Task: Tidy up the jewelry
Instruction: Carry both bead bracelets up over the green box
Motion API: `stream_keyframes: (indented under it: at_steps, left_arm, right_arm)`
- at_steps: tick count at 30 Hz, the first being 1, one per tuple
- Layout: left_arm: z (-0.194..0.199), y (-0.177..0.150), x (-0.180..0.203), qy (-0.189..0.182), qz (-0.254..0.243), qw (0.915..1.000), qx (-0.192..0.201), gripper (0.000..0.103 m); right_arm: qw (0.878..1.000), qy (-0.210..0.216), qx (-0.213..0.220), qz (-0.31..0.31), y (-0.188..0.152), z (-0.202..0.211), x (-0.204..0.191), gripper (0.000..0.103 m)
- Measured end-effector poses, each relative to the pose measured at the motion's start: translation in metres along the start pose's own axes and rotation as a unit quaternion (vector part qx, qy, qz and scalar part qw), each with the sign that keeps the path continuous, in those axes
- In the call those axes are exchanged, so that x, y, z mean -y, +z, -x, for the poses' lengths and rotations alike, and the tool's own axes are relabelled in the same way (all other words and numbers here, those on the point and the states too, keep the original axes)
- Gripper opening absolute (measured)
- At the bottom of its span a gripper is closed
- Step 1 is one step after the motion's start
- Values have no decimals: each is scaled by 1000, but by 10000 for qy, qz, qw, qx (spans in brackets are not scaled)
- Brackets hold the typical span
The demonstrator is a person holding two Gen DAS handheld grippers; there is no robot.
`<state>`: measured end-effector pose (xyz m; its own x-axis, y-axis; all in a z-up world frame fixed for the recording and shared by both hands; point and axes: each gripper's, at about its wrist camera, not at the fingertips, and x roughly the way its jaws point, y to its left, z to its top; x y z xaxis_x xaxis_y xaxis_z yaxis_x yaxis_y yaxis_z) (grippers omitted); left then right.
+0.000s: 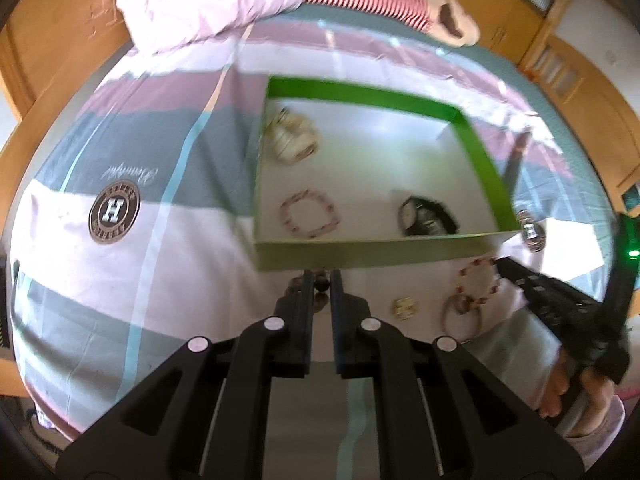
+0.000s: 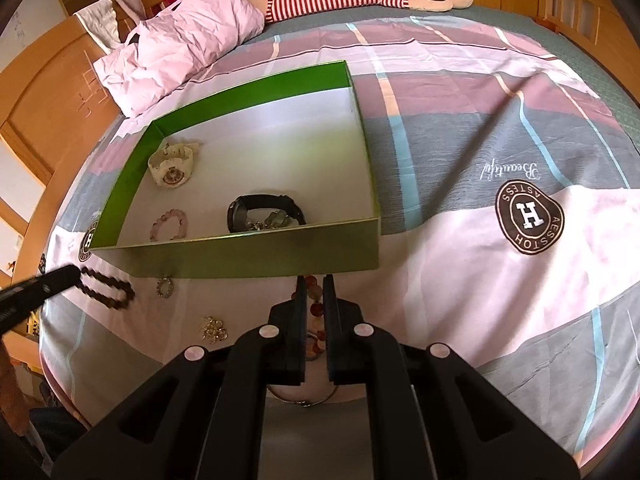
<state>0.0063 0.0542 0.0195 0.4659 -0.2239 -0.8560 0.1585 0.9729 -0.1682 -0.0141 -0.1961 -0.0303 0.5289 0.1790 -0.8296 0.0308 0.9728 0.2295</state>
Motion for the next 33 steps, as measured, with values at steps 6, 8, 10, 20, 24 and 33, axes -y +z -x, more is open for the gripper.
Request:
stream_keyframes:
  at_steps: [6, 8, 10, 20, 24, 33]
  left_arm:
    - [23, 5, 10, 63, -98, 9984, 550, 8]
    - [29, 7, 11, 51, -110, 9975, 697, 8]
    - [35, 10, 12, -27, -124, 9967, 797, 8]
    - [38, 41, 15, -347, -123, 9931, 1115, 8]
    - [21, 56, 6, -333, 80, 9945, 994, 8]
    - [-17, 55, -4, -66, 161, 9983, 552, 8]
  right_arm:
    - [9997, 190, 64, 103, 4, 19, -14, 7]
    - [9992, 260, 237, 193, 7, 31, -21, 7]
    - [9983, 321, 415, 268, 11, 42, -26, 7]
    - [9942, 492, 918, 259, 47, 63, -34, 7]
    - [9934, 490, 998, 292, 60, 49, -35, 7]
    - [9978, -40, 432, 502, 61, 2, -34, 9]
